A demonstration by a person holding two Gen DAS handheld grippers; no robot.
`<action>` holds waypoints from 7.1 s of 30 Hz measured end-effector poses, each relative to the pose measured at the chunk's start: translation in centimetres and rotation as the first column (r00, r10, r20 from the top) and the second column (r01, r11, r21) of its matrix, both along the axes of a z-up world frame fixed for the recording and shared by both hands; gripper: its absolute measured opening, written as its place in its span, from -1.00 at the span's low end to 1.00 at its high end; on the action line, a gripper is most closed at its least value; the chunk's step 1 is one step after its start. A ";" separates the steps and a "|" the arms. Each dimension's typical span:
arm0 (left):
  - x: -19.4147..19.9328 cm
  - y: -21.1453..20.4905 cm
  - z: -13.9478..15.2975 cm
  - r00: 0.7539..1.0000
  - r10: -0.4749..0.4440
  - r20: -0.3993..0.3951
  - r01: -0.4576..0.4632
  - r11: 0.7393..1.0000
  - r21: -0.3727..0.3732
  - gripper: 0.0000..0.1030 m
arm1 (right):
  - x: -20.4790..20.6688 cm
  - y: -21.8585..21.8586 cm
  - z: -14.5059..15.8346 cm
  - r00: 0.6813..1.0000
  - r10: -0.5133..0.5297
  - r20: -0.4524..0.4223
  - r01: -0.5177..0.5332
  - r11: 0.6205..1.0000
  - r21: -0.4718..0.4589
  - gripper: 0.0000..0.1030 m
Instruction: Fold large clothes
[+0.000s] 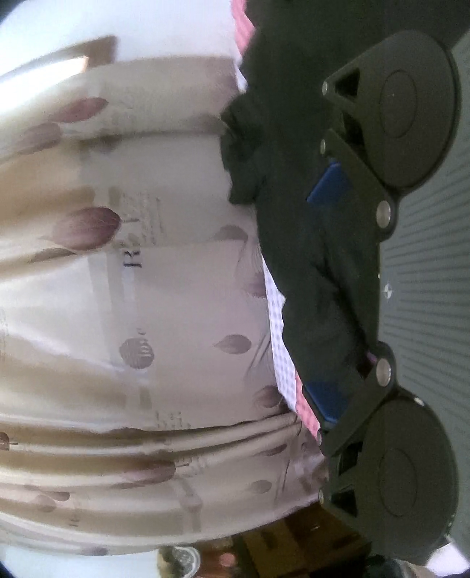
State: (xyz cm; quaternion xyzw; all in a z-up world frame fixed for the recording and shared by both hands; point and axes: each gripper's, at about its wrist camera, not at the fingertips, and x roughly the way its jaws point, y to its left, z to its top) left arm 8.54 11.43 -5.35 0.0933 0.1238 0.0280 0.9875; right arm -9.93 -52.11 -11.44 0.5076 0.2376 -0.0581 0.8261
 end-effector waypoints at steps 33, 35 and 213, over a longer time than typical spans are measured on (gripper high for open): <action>-13.3 10.4 -1.2 0.877 -0.112 -0.467 -0.038 0.953 -0.302 -0.57 | 6.5 -4.0 -0.4 0.978 -0.205 0.037 0.208 0.969 -0.132 0.64; -13.8 9.9 0.3 0.904 -0.081 -0.419 -0.033 0.966 -0.258 -0.23 | 6.4 -4.3 -0.5 0.977 -0.210 0.044 0.213 0.971 -0.104 0.64; 9.9 -2.9 2.8 0.937 -0.343 -0.062 0.218 0.717 -0.662 0.94 | 33.5 22.8 4.7 0.846 0.532 -0.013 -0.499 0.784 -0.370 1.00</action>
